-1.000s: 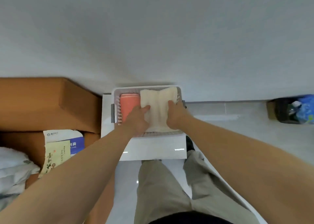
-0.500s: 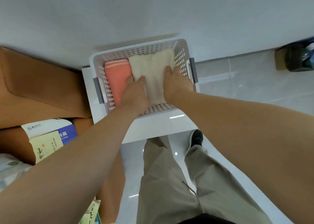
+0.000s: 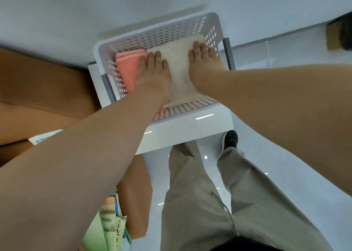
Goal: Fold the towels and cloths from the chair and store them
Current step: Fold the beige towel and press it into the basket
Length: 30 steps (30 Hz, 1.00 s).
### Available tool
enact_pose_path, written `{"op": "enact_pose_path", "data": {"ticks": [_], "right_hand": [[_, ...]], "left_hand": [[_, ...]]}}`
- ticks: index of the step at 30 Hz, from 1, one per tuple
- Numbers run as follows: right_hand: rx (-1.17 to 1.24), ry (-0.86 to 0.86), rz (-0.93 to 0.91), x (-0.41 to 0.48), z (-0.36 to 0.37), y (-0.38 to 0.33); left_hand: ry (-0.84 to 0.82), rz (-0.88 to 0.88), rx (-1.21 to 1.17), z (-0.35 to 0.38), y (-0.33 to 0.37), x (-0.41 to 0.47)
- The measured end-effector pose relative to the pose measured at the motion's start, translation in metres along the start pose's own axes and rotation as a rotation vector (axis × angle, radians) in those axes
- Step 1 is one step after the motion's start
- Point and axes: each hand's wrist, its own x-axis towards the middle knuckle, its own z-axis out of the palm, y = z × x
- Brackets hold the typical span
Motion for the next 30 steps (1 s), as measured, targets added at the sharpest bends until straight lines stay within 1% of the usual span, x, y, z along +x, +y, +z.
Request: {"op": "enact_pose_path", "data": {"ticks": [4,6,10,13,15,19,21,23,27,30], "right_hand": [[0.068,-0.043,-0.004,-0.003,-0.001,0.001],[0.153,-0.036,-0.040,-0.016,-0.011,0.005],[0.527,0.027,-0.039,-0.071,-0.044,0.029],[0.701,0.045,-0.051,-0.123,-0.066,0.052],[0.847,0.055,-0.018,-0.160,-0.078,0.073],[1.167,0.294,0.150,-0.225,-0.099,0.141],[1.307,0.412,0.203,-0.260,-0.107,0.179],[1.421,0.544,0.262,-0.294,-0.109,0.215],[1.521,0.771,0.344,-0.359,-0.097,0.285],[1.531,0.860,0.359,-0.407,-0.071,0.339]], "left_hand": [[-0.034,0.009,0.039,0.001,0.004,0.002],[-0.029,0.011,0.039,-0.006,0.005,-0.007],[-0.023,0.039,-0.046,-0.039,0.005,-0.050],[-0.017,0.103,-0.157,-0.082,0.009,-0.096],[-0.003,0.126,-0.220,-0.114,0.014,-0.127],[0.138,0.151,-0.398,-0.177,0.037,-0.161],[0.250,0.198,-0.411,-0.212,0.057,-0.171],[0.317,0.236,-0.376,-0.252,0.085,-0.185],[0.440,0.318,-0.324,-0.325,0.157,-0.218],[0.547,0.367,-0.336,-0.360,0.220,-0.240]]}}
